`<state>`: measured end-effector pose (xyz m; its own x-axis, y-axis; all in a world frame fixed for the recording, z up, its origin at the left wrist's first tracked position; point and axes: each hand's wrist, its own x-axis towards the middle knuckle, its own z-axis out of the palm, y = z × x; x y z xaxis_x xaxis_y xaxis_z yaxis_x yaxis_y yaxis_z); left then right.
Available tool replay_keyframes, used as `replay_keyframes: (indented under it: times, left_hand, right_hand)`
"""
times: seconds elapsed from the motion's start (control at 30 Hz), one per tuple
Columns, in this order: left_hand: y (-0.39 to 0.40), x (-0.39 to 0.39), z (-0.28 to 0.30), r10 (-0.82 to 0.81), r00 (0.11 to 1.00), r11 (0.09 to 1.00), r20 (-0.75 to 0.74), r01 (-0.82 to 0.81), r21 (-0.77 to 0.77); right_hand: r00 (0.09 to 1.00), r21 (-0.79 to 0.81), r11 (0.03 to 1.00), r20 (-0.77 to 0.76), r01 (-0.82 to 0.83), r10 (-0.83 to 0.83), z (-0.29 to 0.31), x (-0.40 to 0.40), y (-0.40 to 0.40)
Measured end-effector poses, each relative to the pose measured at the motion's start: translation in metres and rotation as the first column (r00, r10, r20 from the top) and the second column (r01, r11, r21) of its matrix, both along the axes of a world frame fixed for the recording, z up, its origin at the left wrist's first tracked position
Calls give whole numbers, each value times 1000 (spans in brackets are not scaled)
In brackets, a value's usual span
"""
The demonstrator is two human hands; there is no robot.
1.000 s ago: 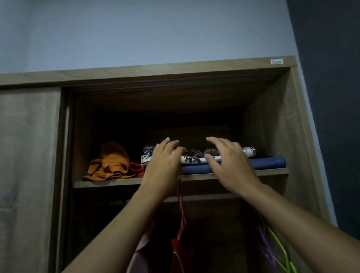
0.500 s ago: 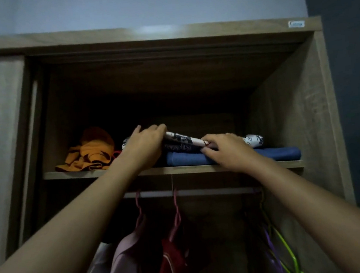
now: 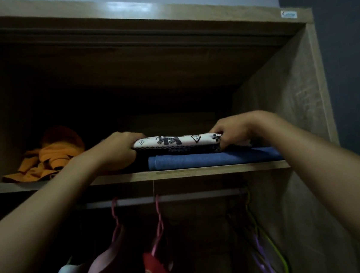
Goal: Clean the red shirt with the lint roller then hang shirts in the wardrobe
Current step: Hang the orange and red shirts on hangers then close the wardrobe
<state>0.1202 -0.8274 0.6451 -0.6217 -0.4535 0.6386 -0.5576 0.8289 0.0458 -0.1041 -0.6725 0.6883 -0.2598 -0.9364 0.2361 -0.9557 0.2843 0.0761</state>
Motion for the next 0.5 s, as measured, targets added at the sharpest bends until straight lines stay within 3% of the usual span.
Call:
replay_keyframes:
  times: [0.13,0.27,0.4,0.5]
  left_hand:
    - [-2,-6,9,19,1000,1000,4,-19,2]
    - [6,-31,16,-34,999,995,-31,31,-100]
    - [17,-65,15,-90,996,982,6,90,-167]
    - [23,-73,9,-79,989,992,123,91,-90]
  right_hand:
    - [979,-117,990,-179,73,-93,-6,-14,-5]
    - [930,-295,949,-305,113,-205,-8,-36,-1]
    - [817,-322,925,-465,203,-341,-12,-51,7]
    - [779,-282,930,-516,237,-356,-21,-54,12]
